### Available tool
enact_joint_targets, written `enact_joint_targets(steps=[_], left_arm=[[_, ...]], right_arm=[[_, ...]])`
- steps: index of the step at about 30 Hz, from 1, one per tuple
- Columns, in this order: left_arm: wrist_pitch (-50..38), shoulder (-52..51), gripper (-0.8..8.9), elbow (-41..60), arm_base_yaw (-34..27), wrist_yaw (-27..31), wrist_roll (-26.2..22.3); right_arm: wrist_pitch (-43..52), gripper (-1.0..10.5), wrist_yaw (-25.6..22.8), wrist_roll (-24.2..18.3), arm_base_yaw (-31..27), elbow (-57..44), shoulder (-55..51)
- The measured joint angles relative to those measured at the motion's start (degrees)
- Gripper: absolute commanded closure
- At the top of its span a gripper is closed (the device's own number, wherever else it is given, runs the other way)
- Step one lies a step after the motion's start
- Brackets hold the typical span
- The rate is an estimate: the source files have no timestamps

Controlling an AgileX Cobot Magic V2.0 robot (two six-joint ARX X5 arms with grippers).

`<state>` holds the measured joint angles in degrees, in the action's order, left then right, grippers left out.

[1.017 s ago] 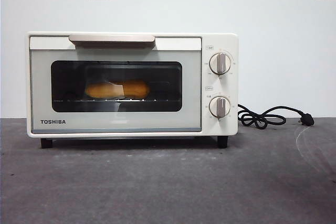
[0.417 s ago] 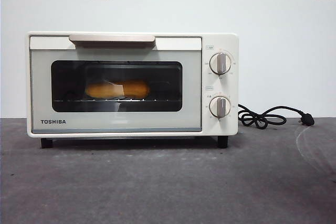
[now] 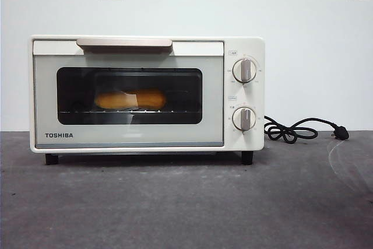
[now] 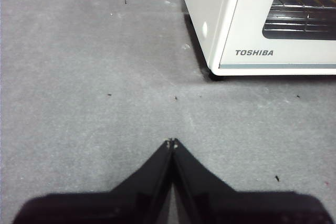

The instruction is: Take the corn from the table,put the corn in the oven

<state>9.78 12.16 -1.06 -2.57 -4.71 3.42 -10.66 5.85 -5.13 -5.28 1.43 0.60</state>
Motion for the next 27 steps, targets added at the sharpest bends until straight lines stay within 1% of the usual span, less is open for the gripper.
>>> enact_joint_targets(steps=[6, 13, 27], left_arm=[[0.04, -0.11, 8.17, 0.0, 0.0, 0.0, 0.0], [-0.57, -11.8, 8.17, 0.0, 0.0, 0.02, 0.02], [-0.26, -11.76, 8.17, 0.0, 0.0, 0.0, 0.02]], right_arm=[[0.0, 9.6, -0.02, 0.0, 0.0, 0.0, 0.0], [0.0, 9.6, -0.02, 0.02, 0.0, 0.0, 0.0], [0.0, 9.6, -0.02, 0.02, 0.0, 0.0, 0.0]])
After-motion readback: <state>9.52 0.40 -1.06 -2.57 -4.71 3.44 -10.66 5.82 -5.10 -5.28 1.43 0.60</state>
